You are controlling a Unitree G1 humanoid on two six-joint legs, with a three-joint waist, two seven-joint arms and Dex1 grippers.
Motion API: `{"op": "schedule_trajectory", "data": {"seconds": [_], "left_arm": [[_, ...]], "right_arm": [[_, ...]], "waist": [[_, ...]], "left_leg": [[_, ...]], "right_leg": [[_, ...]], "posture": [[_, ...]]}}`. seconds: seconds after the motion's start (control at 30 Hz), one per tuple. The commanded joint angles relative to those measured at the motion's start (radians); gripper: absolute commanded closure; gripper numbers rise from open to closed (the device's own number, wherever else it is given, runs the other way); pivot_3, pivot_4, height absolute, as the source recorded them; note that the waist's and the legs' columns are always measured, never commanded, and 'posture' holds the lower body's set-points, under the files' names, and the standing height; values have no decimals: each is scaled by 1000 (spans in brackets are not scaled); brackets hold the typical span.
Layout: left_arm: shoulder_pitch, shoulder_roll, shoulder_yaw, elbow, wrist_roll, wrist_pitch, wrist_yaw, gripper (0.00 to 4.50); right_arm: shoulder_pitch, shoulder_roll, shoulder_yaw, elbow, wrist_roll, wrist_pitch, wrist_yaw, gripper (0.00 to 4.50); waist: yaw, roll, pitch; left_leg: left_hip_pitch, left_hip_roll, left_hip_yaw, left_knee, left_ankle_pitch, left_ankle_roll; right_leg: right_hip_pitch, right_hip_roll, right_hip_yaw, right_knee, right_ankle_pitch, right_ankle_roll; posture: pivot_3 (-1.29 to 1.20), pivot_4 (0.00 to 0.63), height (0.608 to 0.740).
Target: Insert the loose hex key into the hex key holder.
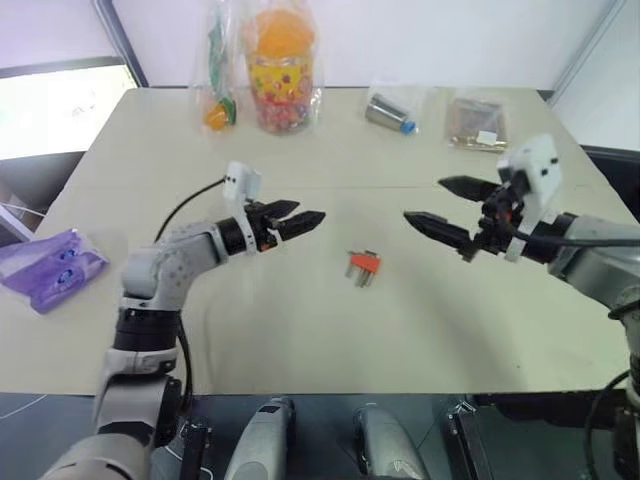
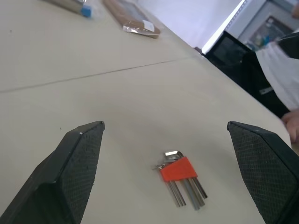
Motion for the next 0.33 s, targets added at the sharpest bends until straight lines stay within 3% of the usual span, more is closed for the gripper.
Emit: {"op": "schedule_trajectory", "data": {"seconds": [0.03, 0.17, 0.33], "left_arm": [[-4, 102, 3, -109, -15, -3, -110, 118], [38, 227, 16, -197, -54, 30, -208, 118], [90, 297, 67, -291, -135, 97, -227, 118]], "right_arm": [[47, -100, 37, -6, -104, -115, 176, 0], [116, -203, 87, 14, -203, -236, 352, 0], [101, -204, 109, 40, -247, -283, 432, 0]], "waist": [[-2, 0, 0], [-5, 0, 0], [-3, 0, 0]], "left_leg": [[0, 0, 0, -1, 0, 0], [0, 1, 0, -2, 0, 0], [0, 1, 0, -1, 0, 0]], "right_leg": [[0, 0, 0, 0, 0, -1], [-1, 1, 0, 0, -2, -3], [-1, -1, 0, 0, -2, -3]], "posture": [[0, 150, 740], [0, 150, 740], [0, 150, 740]]}}
